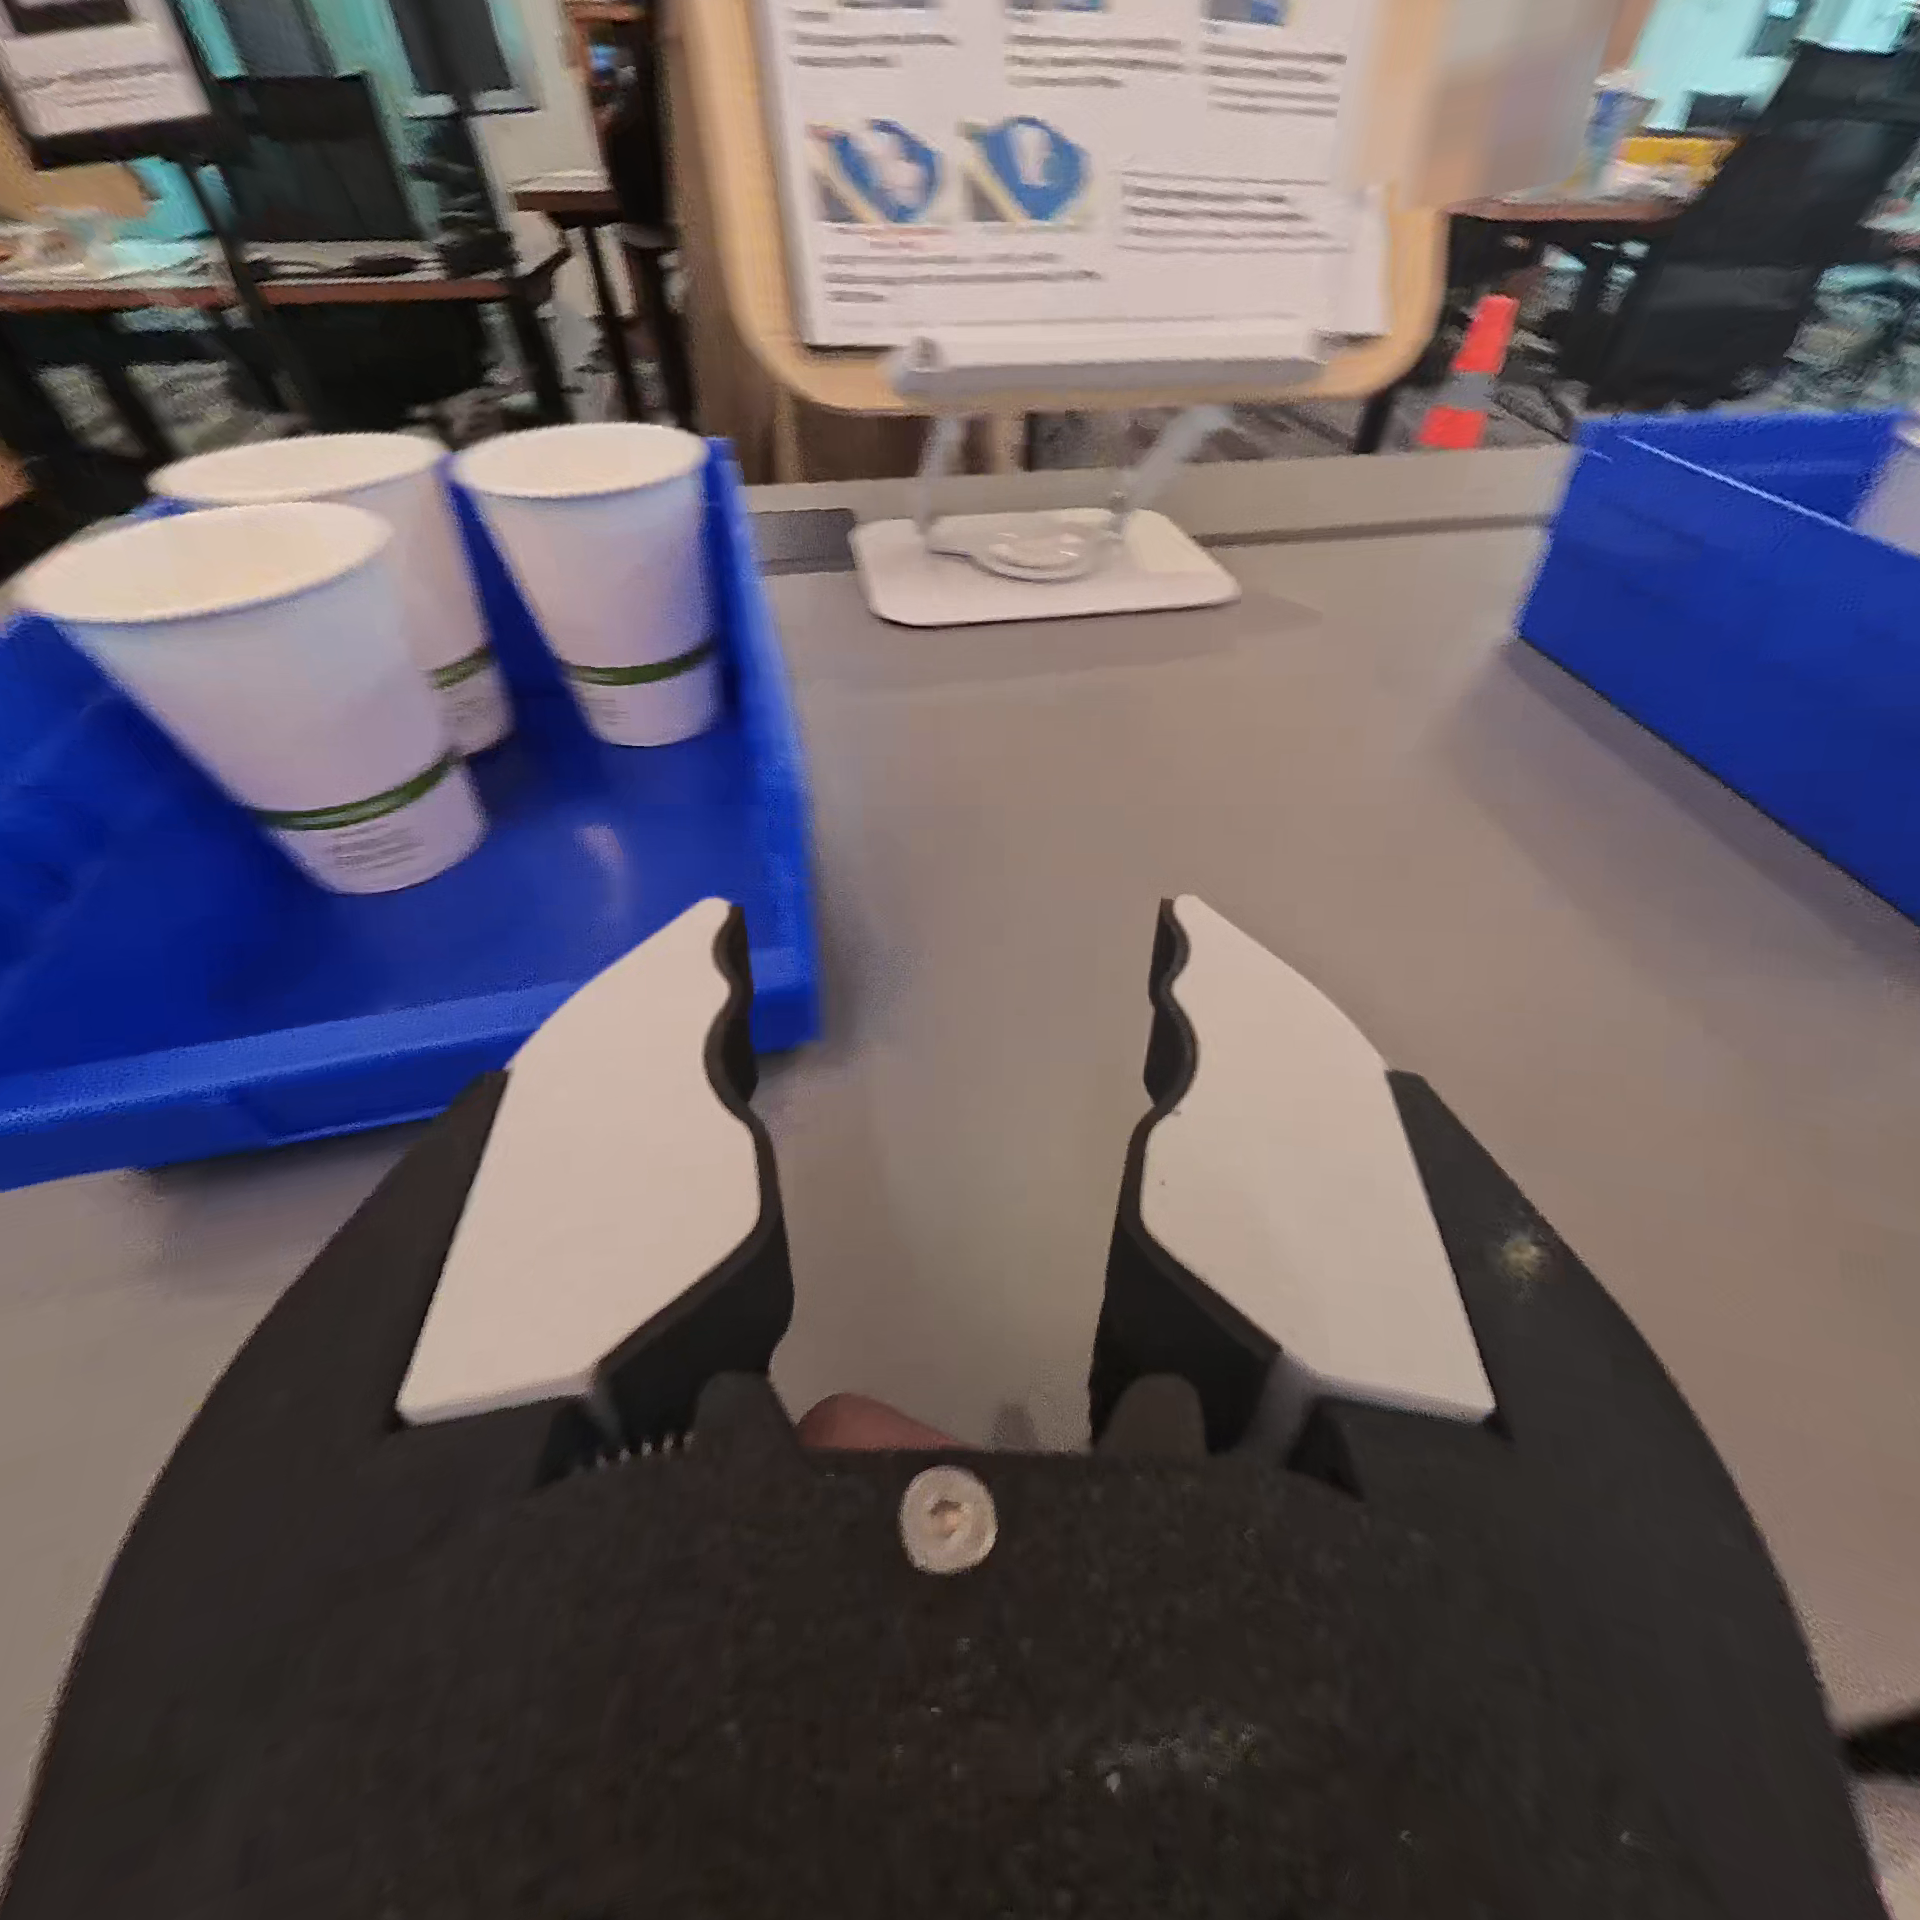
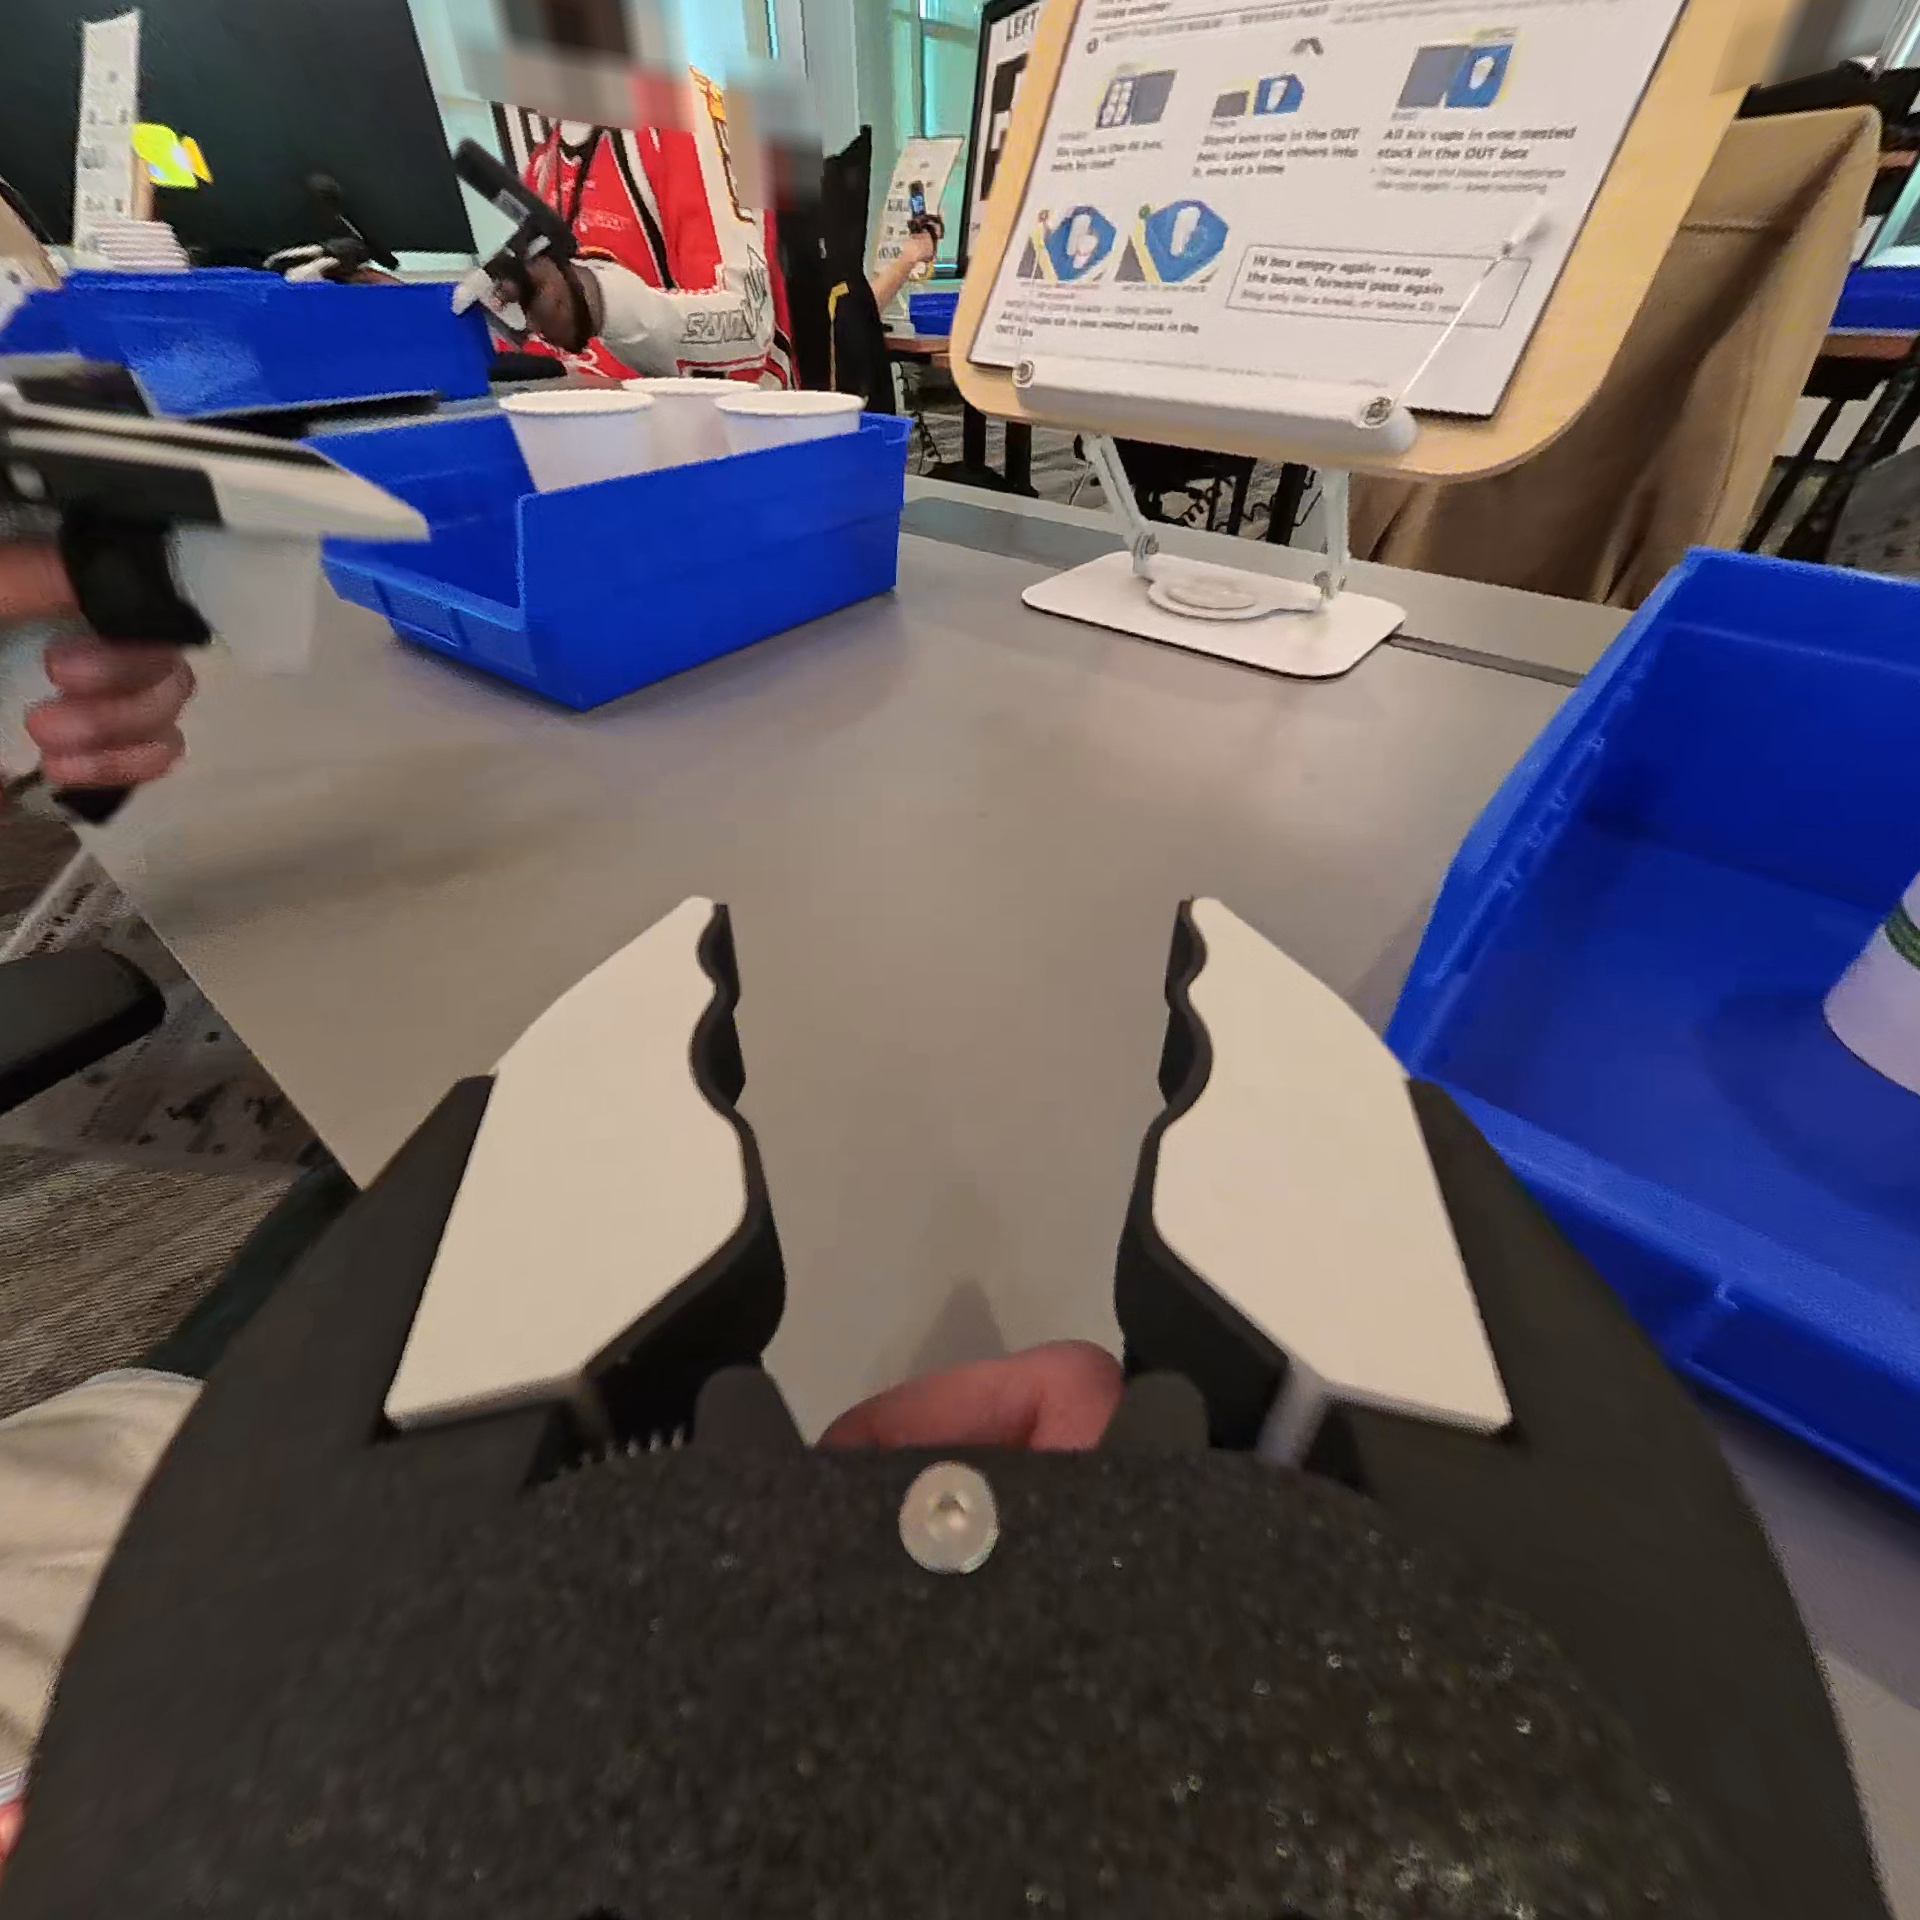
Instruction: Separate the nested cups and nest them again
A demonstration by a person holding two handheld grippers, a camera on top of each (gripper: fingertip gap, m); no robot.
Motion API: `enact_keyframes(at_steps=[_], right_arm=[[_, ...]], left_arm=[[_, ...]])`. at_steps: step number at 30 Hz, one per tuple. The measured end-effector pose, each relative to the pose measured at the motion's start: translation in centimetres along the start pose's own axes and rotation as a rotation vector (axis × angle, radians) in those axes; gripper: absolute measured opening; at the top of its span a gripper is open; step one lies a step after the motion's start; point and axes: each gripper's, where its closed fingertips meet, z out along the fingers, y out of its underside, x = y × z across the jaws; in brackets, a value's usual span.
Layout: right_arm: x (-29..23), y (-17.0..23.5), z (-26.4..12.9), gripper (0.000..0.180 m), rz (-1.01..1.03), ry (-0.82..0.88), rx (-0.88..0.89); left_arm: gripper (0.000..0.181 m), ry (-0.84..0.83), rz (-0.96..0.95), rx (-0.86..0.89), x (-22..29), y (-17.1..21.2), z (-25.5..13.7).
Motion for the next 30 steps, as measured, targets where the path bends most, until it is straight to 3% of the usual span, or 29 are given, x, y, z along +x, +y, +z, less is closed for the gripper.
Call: enact_keyframes(at_steps=[6, 13, 23, 30], right_arm=[[-0.7, 0.1, -0.3, 0.078, 0.072, -0.072, -0.010], [-1.4, 1.1, -0.3, 0.076, 0.045, -0.104, -0.052], [-2.3, 1.6, -0.3, 0.071, 0.038, -0.137, -0.080], [-1.6, 1.0, -0.5, 0.069, 0.042, -0.131, -0.059]], left_arm=[[0.090, -0.217, -0.088, -0.075, -11.1, -2.9, 4.3], [0.096, -0.423, -0.218, -0.313, -19.3, -1.2, 12.5], [0.090, -0.601, -0.344, -0.364, -23.8, 0.1, 15.8], [0.086, -0.465, -0.246, -0.271, -21.1, -2.7, 12.8]])
